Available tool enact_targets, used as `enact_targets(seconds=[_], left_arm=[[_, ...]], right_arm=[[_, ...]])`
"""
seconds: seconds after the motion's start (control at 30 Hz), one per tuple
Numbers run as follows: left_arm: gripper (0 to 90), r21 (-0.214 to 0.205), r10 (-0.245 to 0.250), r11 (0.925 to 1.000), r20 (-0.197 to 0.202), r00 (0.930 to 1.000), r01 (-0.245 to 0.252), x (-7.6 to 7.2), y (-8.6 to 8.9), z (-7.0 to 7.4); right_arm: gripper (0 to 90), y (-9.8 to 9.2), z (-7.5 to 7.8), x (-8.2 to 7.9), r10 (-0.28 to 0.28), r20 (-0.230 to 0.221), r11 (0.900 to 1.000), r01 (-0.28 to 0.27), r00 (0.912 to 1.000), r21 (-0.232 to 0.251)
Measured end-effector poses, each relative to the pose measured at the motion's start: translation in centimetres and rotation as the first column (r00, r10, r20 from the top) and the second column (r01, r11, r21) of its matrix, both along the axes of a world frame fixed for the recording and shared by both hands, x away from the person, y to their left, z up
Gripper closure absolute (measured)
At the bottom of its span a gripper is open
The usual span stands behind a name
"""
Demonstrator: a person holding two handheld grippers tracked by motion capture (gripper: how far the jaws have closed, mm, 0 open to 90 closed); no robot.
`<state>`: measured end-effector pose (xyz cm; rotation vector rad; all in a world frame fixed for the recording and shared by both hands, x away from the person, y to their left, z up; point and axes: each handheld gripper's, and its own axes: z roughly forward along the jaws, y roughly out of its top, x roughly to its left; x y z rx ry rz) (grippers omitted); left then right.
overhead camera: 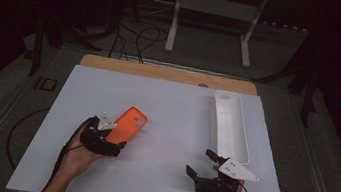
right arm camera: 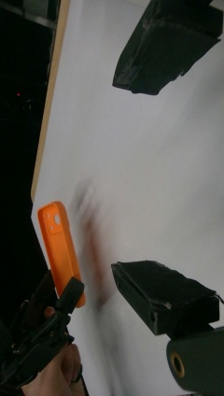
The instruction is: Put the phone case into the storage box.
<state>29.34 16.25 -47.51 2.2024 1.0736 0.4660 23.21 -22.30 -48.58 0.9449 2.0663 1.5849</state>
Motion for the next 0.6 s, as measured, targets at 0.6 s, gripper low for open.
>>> enact_targets(seconds=[0.6], left_arm=[[16.4,-0.037,-0.047,0.9981,0.079,0.9957,0.05,-0.7,-1.5,2.3]], right_arm=[[9.9,3.1,2.5,2.0,0.031,-0.002,0.9994,-0.031,0.9995,-0.013]])
